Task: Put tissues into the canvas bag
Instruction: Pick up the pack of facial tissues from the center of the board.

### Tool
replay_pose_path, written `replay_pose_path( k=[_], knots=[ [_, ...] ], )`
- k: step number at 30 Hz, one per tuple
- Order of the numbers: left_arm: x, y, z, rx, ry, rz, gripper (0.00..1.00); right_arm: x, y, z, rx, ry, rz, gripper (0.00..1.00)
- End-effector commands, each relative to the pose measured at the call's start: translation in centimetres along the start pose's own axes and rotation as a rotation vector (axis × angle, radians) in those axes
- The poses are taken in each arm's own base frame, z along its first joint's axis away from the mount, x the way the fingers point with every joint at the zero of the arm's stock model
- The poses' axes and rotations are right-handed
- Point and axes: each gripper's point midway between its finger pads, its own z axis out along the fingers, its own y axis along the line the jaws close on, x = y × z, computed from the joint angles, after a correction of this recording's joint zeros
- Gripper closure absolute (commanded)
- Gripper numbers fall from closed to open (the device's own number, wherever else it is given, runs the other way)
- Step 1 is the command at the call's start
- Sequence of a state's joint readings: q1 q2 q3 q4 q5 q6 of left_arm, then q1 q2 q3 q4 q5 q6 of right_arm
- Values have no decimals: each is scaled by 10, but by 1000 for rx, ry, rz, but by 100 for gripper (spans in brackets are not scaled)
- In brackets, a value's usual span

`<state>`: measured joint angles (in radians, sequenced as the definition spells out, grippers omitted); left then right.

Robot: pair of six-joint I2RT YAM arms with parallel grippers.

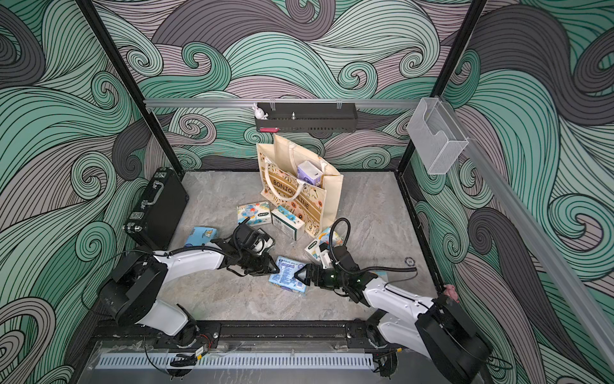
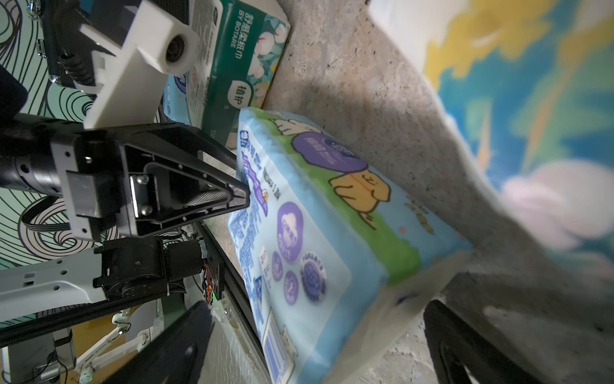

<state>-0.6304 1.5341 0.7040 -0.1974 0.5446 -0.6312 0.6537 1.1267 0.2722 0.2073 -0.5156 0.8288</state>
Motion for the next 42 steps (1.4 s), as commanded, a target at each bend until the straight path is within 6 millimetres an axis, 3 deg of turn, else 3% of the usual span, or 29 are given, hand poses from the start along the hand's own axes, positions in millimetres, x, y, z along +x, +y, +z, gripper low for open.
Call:
replay_pose_path(
  k=[1, 9, 22, 42],
  knots=[
    [19, 46, 3, -153, 34, -74, 65, -7, 0, 1, -7, -25, 19, 1],
    [25, 56, 3, -158, 40, -89, 65, -8, -9, 2, 19, -23, 38, 1],
    [26, 58, 2, -147, 34, -89, 65, -21, 17, 20, -164, -21, 67, 5],
    [29, 56, 5, -106, 42, -91, 64, -33, 30, 34, -214, -19, 63, 30]
  ],
)
